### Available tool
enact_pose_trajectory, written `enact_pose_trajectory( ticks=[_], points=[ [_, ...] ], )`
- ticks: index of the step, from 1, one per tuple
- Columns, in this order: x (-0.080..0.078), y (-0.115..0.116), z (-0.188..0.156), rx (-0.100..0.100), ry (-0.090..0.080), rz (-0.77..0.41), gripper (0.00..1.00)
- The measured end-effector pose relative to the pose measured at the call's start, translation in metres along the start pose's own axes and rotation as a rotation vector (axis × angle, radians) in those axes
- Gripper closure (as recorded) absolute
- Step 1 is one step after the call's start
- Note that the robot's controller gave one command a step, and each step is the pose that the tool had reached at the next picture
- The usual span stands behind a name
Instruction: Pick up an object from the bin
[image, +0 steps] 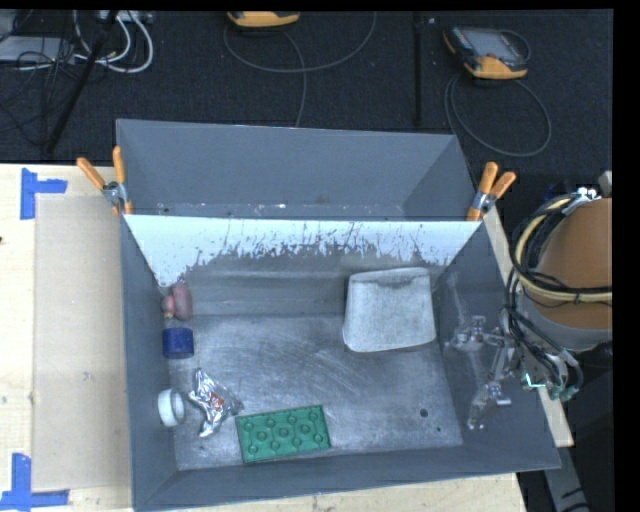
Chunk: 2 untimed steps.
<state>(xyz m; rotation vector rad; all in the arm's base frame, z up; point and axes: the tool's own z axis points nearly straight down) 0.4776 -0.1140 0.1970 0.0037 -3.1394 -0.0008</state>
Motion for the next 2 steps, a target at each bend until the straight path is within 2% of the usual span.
enact_pose_trajectory(
  ticks=[1,2],
  points=[
    [-0.014,0.117,0.07,-0.003,0.004,-0.118,0.0],
    [-0.005,0.203,0.124,0.002,-0.021,-0.252,0.0]
  ],
)
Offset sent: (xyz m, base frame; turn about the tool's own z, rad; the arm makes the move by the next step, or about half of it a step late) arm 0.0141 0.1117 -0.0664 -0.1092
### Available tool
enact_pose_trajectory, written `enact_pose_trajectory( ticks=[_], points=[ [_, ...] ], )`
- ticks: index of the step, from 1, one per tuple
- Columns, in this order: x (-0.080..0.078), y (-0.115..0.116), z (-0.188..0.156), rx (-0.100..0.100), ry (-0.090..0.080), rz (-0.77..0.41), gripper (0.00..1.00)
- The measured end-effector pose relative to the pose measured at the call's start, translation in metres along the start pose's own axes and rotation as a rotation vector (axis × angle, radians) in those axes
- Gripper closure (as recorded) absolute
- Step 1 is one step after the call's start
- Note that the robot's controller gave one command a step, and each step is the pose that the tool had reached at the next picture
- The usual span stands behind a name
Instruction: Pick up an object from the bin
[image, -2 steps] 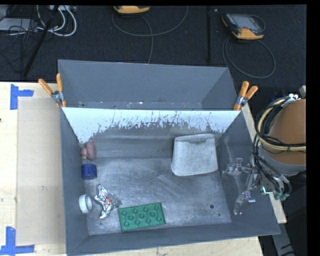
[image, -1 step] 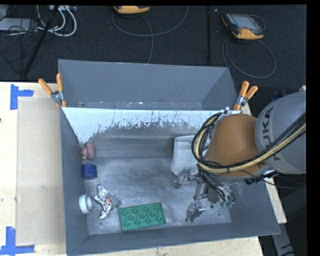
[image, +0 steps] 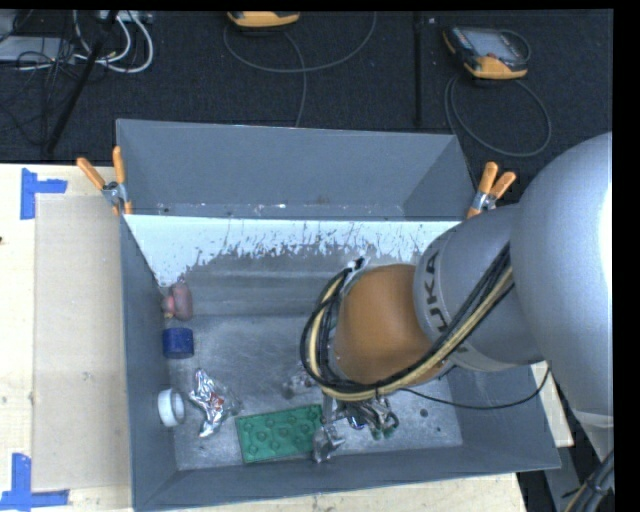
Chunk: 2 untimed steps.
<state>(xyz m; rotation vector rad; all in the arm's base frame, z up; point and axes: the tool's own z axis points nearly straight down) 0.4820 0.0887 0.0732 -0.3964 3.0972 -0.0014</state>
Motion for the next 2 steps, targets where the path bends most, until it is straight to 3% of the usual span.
enact_pose_trajectory(
  ticks=[1,2],
  points=[
    [0.003,0.0,0.0,-0.002,0.01,0.001,1.0],
    [-0.014,0.001,-0.137,-0.003,0.013,-0.014,1.0]
  ],
)
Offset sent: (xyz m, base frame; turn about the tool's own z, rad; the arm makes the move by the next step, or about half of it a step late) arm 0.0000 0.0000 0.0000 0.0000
